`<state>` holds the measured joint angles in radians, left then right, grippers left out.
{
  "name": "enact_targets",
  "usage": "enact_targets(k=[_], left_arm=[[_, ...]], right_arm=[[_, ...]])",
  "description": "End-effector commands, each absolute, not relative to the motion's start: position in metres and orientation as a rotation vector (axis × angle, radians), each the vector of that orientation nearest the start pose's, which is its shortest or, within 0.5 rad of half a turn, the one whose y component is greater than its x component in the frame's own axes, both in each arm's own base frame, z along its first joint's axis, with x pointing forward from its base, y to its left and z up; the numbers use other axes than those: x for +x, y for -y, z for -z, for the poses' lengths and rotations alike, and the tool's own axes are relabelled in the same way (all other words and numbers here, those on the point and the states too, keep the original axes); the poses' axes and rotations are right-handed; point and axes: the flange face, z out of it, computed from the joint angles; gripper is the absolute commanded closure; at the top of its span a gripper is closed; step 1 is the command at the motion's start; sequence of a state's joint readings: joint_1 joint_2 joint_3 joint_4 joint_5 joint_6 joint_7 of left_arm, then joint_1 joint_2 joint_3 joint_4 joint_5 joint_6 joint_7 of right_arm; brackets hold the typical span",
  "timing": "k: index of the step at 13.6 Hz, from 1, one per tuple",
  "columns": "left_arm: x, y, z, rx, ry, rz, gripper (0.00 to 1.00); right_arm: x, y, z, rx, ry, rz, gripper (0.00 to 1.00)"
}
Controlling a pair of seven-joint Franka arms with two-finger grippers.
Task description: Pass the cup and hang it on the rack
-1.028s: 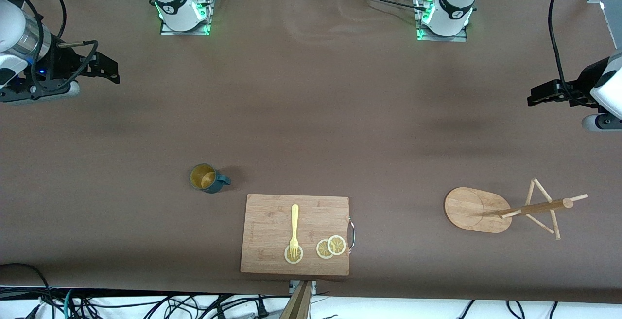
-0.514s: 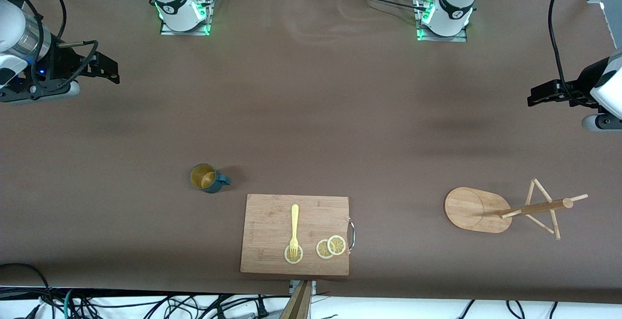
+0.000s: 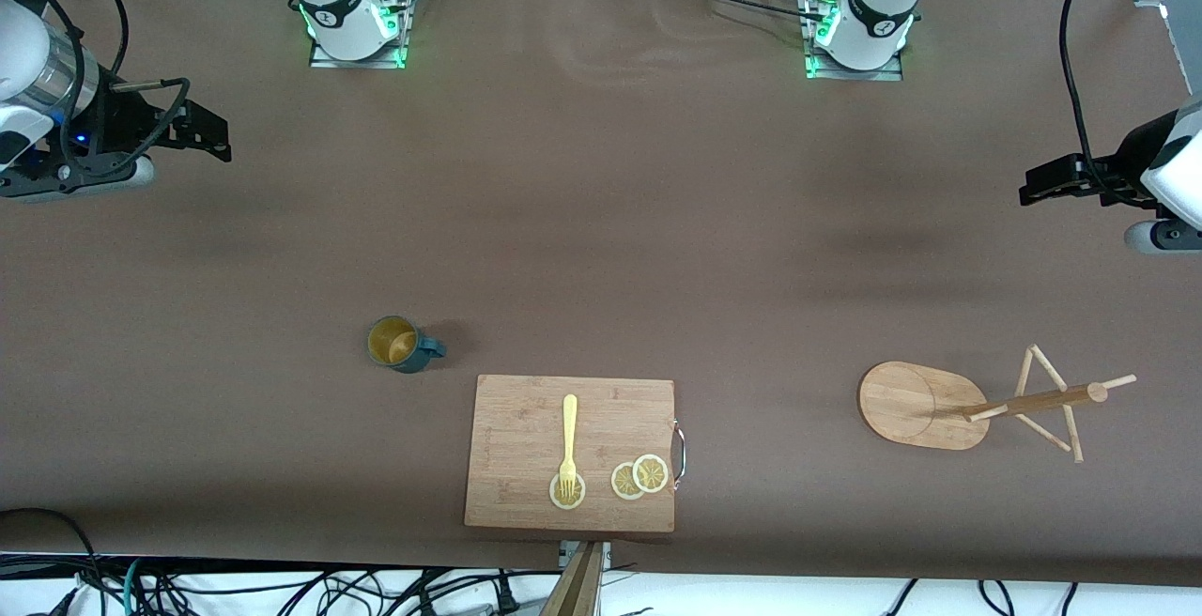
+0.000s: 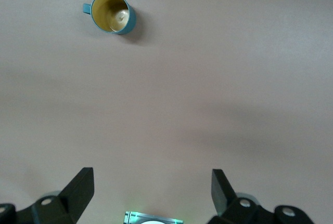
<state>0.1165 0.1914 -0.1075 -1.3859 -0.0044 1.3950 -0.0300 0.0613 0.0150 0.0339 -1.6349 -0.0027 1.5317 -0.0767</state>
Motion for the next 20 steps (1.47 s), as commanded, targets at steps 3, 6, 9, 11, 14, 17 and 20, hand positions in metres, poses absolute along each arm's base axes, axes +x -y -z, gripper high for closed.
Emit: enact_targets(k=[3, 6, 9, 11, 14, 17, 20], left_arm=[[0.590, -0.012, -0.590, -3.145, 0.068, -0.286, 0.00], [0.590, -0.012, -0.590, -3.144, 0.068, -0.289, 0.00], [0.590, -0.012, -0.590, -3.145, 0.068, -0.286, 0.00], [0.590, -0.012, -0.590, -3.145, 0.068, -0.286, 0.00], [0.590, -0.012, -0.591, -3.145, 0.068, -0.284, 0.00], [0.590, -0.012, -0.591, -3.145, 0.068, -0.284, 0.00], [0.590, -0.013, -0.591, -3.145, 0.070, -0.284, 0.00]], right_arm=[[0.551, -0.052, -0.588, -3.142, 0.256, -0.179, 0.00], [0.552, -0.051, -0.587, -3.153, 0.260, -0.181, 0.00], [0.554, -0.048, -0.586, -3.160, 0.254, -0.167, 0.00], [0.559, -0.047, -0.582, -3.161, 0.242, -0.150, 0.00], [0.564, -0.048, -0.575, -3.166, 0.251, -0.157, 0.00], [0.573, -0.051, -0.554, -3.158, 0.256, -0.215, 0.00], [0.576, -0.064, -0.547, -3.154, 0.313, -0.215, 0.00]])
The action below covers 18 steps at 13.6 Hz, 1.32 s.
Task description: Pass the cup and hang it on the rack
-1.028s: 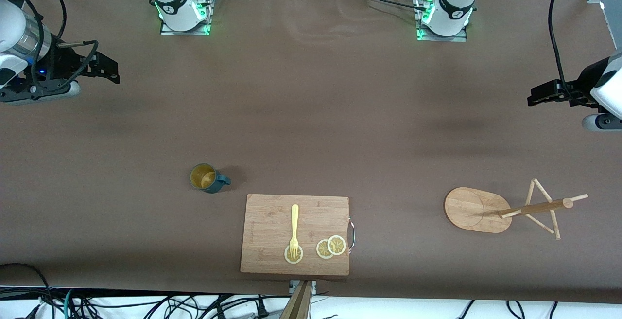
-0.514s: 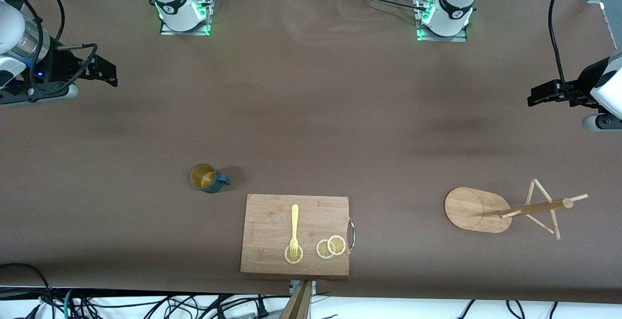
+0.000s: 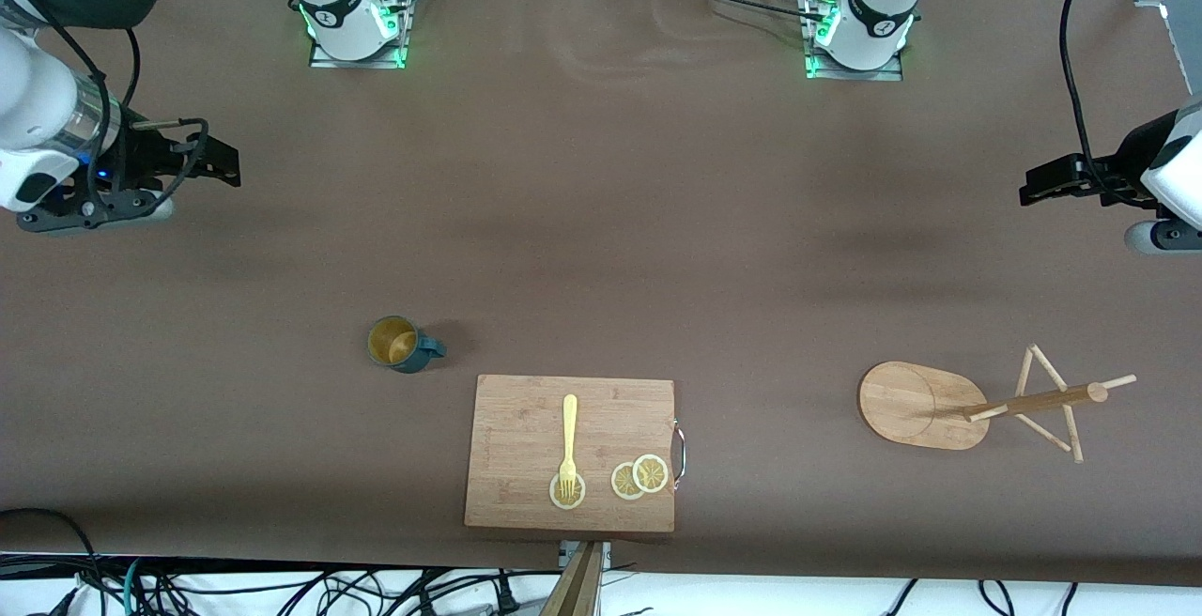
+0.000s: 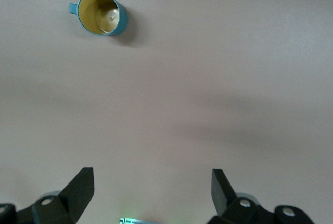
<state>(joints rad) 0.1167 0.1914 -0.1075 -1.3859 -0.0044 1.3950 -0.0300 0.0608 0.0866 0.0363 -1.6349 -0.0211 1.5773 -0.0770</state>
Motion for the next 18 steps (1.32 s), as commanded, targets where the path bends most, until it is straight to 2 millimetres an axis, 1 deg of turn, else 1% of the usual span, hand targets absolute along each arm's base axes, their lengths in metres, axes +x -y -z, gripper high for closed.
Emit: enact_targets(k=[1, 2, 4, 5, 6, 8, 9, 10, 12, 13, 15, 17, 18], left_arm=[[0.590, -0.012, -0.590, -3.145, 0.068, -0.286, 0.00], [0.590, -0.012, -0.590, -3.145, 0.068, -0.286, 0.00], [0.590, -0.012, -0.590, -3.145, 0.068, -0.286, 0.00], [0.590, -0.012, -0.590, -3.145, 0.068, -0.286, 0.00], [0.590, -0.013, -0.591, -3.145, 0.070, -0.284, 0.00], [0.590, -0.012, -0.590, -3.144, 0.068, -0.289, 0.00], [0.590, -0.012, -0.590, -3.145, 0.068, -0.286, 0.00], [0.590, -0.013, -0.591, -3.145, 0.070, -0.284, 0.00], [0.590, -0.012, -0.590, -3.144, 0.068, -0.289, 0.00], [0.590, -0.012, -0.591, -3.145, 0.068, -0.284, 0.00], [0.590, -0.013, -0.590, -3.144, 0.070, -0.286, 0.00], [0.590, -0.012, -0.590, -3.145, 0.068, -0.286, 0.00], [0.590, -0.013, -0.590, -3.144, 0.070, -0.286, 0.00]], right_arm=[[0.578, -0.067, -0.543, -3.159, 0.329, -0.220, 0.00], [0.581, -0.070, -0.537, -3.163, 0.338, -0.223, 0.00], [0.583, -0.070, -0.538, -3.164, 0.342, -0.198, 0.00], [0.585, -0.071, -0.533, -3.166, 0.343, -0.208, 0.00], [0.590, -0.075, -0.515, -3.174, 0.352, -0.261, 0.00], [0.591, -0.073, -0.513, -3.187, 0.365, -0.257, 0.00], [0.594, -0.074, -0.505, -3.184, 0.365, -0.282, 0.00], [0.595, -0.074, -0.502, -3.183, 0.368, -0.284, 0.00], [0.596, -0.073, -0.499, -3.185, 0.366, -0.294, 0.00], [0.597, -0.069, -0.497, -3.178, 0.367, -0.300, 0.00], [0.598, -0.070, -0.492, -3.172, 0.369, -0.312, 0.00], [0.601, -0.070, -0.482, -3.166, 0.342, -0.338, 0.00], [0.604, -0.073, -0.472, -3.163, 0.343, -0.357, 0.00]])
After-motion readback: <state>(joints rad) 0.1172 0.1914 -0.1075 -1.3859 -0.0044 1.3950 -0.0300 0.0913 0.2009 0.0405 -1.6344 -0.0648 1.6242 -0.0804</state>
